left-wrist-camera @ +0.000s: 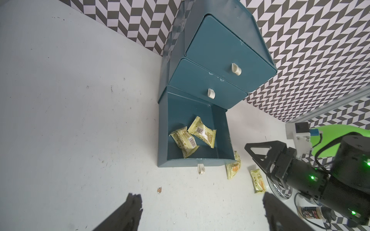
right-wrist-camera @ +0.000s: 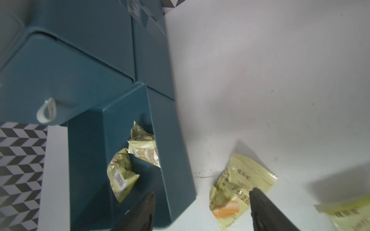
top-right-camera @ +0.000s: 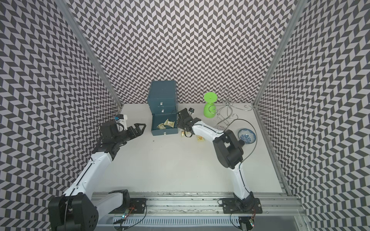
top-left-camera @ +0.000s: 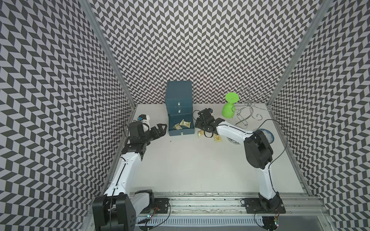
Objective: Place the cookies into the drawer by color
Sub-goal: Pick up the cookie at the center of the board.
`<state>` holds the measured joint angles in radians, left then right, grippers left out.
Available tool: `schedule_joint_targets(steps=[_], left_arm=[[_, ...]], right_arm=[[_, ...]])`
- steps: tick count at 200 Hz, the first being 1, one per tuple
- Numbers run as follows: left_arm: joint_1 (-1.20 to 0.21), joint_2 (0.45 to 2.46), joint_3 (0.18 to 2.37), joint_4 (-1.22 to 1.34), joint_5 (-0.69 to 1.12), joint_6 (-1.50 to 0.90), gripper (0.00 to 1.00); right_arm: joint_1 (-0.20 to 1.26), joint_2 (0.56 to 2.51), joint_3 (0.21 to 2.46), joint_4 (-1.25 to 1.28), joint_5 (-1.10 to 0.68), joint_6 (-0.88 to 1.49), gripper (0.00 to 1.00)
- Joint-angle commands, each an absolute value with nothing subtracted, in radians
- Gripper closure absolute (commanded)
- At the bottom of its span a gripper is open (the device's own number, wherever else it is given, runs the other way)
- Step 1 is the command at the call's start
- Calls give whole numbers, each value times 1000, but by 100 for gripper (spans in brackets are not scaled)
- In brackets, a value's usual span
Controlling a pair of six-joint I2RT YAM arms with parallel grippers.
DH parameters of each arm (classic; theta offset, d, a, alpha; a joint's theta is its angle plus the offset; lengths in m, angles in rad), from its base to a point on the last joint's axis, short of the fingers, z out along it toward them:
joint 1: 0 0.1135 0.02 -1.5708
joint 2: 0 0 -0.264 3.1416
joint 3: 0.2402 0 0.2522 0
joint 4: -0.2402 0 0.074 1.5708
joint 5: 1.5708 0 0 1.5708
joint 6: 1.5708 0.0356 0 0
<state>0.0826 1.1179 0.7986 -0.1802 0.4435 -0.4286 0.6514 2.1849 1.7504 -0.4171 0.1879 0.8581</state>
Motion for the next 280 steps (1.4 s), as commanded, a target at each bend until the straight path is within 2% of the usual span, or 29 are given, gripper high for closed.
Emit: schedule_joint_targets(steps=[1, 88, 107, 142, 182, 207, 221, 230, 264, 280], left_arm=[[92, 1105, 787, -153, 464, -431, 2], [103, 1106, 781, -145, 476, -439, 2], [104, 1106, 782, -146, 476, -439, 2], [110, 1105, 781, -144, 472, -439, 2], [115, 1104, 780, -142, 476, -444, 2], [119, 1102, 779, -142, 476, -445, 2], [120, 1099, 778, -141, 476, -444, 2], [120, 1100, 778, -142, 476, -443, 2], [120, 1095, 778, -145, 471, -443, 2], [123, 1093, 779, -143, 470, -444, 2]], right_arm=[[653, 2281, 1842, -529, 200, 946, 25], [656, 2333, 1822, -627, 302, 952, 27], [674, 2365, 1834, -640, 282, 910, 34], [731, 2393, 1803, -696, 353, 890, 47], [747, 2366, 1708, -711, 421, 880, 43], [747, 2354, 1659, -718, 410, 865, 34], [747, 2342, 1612, -692, 396, 846, 32], [747, 2333, 1582, -677, 386, 839, 37], [747, 2265, 1454, -594, 336, 831, 68], [747, 2233, 1420, -564, 331, 822, 79]])
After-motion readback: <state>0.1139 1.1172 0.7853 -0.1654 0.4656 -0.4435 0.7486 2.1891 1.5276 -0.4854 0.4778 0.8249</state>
